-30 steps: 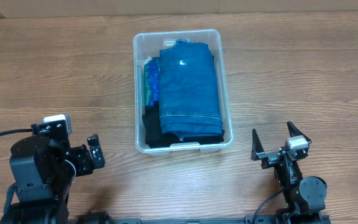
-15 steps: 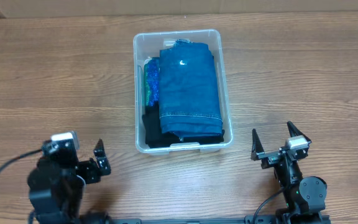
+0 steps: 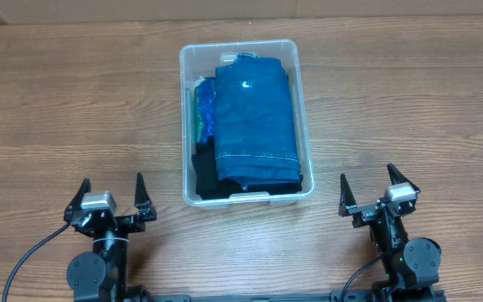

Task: Pack container

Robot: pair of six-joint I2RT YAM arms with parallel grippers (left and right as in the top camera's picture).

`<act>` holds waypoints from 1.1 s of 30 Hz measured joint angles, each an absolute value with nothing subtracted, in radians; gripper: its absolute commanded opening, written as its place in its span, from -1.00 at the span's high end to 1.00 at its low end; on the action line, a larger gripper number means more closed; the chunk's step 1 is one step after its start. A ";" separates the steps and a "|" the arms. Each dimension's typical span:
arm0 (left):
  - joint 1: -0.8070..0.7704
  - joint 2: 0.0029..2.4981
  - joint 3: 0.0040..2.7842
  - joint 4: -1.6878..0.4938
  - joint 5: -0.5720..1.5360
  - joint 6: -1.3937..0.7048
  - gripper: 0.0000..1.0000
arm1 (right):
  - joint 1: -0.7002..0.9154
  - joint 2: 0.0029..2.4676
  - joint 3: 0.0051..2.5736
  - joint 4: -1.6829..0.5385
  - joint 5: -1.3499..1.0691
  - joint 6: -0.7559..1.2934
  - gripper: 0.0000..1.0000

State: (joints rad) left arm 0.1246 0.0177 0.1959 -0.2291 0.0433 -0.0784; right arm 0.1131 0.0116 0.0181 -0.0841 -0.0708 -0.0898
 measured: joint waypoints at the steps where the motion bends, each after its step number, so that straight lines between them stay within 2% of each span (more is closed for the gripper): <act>1: 0.125 0.017 0.184 -0.202 0.048 -0.078 -1.00 | 0.113 0.012 0.018 -0.084 -0.071 -0.090 -1.00; 8: 0.125 0.015 0.047 0.038 0.076 -0.075 -1.00 | 0.113 0.012 0.018 -0.084 -0.070 -0.091 -1.00; 16: 0.104 0.014 0.008 -0.067 0.086 0.004 -1.00 | 0.113 0.012 0.018 -0.084 -0.071 -0.090 -1.00; 33: 0.104 0.013 0.008 -0.068 0.082 0.002 -1.00 | 0.113 0.012 0.018 -0.084 -0.070 -0.090 -1.00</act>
